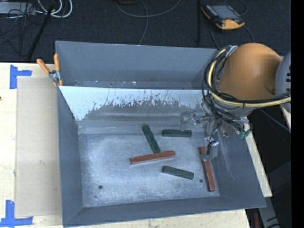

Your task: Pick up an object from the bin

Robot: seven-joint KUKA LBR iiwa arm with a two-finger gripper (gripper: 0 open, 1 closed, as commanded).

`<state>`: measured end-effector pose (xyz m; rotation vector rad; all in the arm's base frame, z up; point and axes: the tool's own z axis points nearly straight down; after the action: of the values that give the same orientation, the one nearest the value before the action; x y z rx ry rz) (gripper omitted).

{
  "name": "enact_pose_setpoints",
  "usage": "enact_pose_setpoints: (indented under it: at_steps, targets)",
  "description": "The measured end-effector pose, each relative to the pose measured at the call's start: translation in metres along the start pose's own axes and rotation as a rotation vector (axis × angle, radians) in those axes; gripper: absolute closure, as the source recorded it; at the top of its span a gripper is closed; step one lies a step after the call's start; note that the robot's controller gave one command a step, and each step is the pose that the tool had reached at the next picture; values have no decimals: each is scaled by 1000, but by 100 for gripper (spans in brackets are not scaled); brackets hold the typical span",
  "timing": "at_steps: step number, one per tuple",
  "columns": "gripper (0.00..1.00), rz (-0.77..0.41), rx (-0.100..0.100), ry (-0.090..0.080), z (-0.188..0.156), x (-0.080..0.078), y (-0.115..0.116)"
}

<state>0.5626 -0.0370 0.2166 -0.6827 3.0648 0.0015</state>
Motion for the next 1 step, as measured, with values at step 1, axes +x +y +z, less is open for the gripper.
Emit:
enact_pose_setpoints:
  at_steps: [1]
  targets:
    - [0, -17, -6, 9, 148, -20, 72]
